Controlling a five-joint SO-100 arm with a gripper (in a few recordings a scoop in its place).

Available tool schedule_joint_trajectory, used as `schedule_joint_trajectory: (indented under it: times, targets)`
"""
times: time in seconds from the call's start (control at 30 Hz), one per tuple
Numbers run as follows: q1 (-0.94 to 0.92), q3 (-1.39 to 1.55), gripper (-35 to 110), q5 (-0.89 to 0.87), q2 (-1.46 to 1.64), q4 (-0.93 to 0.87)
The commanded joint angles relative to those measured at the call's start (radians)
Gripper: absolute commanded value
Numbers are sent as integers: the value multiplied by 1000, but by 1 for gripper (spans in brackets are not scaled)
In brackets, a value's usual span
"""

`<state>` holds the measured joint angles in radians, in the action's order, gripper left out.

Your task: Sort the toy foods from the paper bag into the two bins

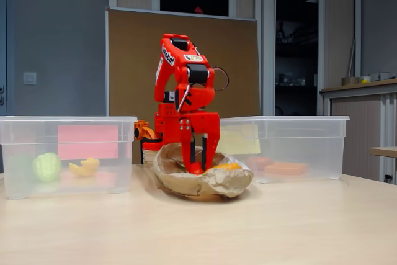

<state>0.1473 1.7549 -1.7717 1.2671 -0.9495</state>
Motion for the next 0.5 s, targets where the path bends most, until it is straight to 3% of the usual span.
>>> schedule_joint_trajectory:
  times: [0.0, 0.47]
  targets:
    - [23, -57, 0, 129, 91, -72]
    - [-140, -95, 0, 621, 476, -250]
